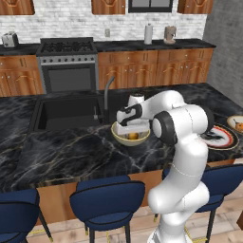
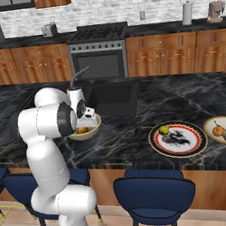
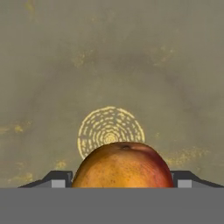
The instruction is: Take the fruits from the plate on the dining counter and place two fruits in each bowl.
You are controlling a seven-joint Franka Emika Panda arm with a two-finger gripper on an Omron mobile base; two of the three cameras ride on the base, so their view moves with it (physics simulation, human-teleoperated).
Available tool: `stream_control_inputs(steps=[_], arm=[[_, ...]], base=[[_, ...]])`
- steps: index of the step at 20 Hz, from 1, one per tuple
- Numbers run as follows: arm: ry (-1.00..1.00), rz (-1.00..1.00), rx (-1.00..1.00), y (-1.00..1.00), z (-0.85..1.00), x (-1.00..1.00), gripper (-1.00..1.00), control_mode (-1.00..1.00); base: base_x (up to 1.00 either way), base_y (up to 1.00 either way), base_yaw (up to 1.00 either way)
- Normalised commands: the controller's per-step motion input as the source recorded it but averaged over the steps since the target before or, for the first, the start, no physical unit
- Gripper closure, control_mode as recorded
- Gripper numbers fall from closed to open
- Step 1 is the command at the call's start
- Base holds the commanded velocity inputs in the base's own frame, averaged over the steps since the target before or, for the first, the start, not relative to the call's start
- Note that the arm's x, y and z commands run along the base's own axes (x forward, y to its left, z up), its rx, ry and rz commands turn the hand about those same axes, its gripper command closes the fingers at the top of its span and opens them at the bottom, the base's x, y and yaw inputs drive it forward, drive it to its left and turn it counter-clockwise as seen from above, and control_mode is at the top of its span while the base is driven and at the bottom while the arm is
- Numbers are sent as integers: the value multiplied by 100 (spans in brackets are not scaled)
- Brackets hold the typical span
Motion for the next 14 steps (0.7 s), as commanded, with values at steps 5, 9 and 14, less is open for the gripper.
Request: stream_control_inputs(steps=[5,9,14], arm=[[0,0,0,0,0,0,-100,-100],[0,0,0,0,3,4,-100,-100],[0,0,-4,2,75,4,-100,-100]], base=[[0,0,0],[0,0,0],[0,0,0]])
